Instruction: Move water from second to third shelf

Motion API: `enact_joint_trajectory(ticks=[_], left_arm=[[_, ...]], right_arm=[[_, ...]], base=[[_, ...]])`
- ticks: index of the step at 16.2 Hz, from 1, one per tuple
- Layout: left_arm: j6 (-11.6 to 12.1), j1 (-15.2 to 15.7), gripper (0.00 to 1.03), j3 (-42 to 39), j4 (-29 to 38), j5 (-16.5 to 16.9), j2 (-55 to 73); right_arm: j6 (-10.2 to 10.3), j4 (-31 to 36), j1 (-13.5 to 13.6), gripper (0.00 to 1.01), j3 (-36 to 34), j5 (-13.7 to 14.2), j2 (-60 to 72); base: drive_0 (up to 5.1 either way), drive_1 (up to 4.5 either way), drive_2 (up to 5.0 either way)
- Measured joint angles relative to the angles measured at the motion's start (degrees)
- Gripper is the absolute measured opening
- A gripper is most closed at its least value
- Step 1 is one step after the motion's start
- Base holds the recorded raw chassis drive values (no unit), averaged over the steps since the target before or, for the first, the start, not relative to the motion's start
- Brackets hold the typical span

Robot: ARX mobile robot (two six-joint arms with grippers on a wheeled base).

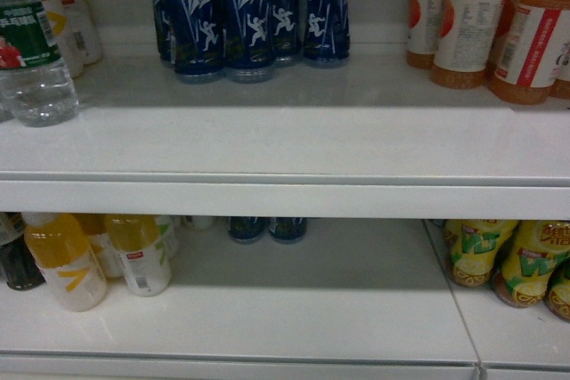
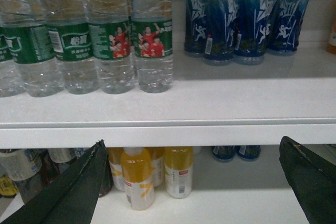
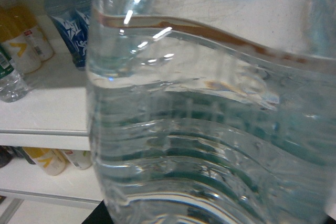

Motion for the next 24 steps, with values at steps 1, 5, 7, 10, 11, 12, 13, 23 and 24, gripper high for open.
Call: enact_joint_trajectory(ticks=[1, 5, 7, 10, 11, 12, 13, 23, 24], left_arm=[[0.0, 0.0, 0.98, 0.0, 0.0, 0.0, 0.0], [0.0, 0.0, 0.98, 0.0, 0.1, 0.0, 0.0], [0.0, 0.0, 0.98, 0.0, 0.2, 0.0, 0.0], [0.0, 0.0, 0.98, 0.0, 0.3, 0.0, 0.0], [0.0, 0.0, 0.98, 0.0, 0.1, 0.0, 0.0], [0.0, 0.0, 0.98, 0.0, 0.0, 0.0, 0.0], [0.0, 0.0, 0.98, 0.0, 0.1, 0.0, 0.0], [0.0, 0.0, 0.98, 0.0, 0.2, 0.0, 0.0], [0.0, 0.0, 0.98, 0.0, 0.1, 0.0, 0.0]], right_arm=[[0.0, -0.1, 0.0, 0.42, 0.0, 0.0, 0.0], [0.0, 0.0, 0.0, 0.42, 0.0, 0.0, -0.1], [0.0, 0.0, 0.0, 0.42, 0.0, 0.0, -0.1], [0.0, -0.1, 0.0, 0.42, 0.0, 0.0, -0.1], [0.0, 0.0, 0.0, 0.42, 0.0, 0.0, 0.0], [0.0, 0.0, 0.0, 0.42, 0.0, 0.0, -0.1], [0.0, 0.0, 0.0, 0.42, 0.0, 0.0, -0.1], [0.0, 0.0, 0.0, 0.42, 0.0, 0.0, -0.1], [0.0, 0.0, 0.0, 0.42, 0.0, 0.0, 0.0]], base=[[-4.7, 2.32, 2.3], [-4.8, 2.27, 2.3], [-4.8, 2.34, 2.3], [-4.8, 2.33, 2.3], [-4.6, 2.47, 2.5], [-4.6, 2.48, 2.5], [-4.6, 2.46, 2.5], [-4.7, 2.34, 2.3], [-4.8, 2.26, 2.3]])
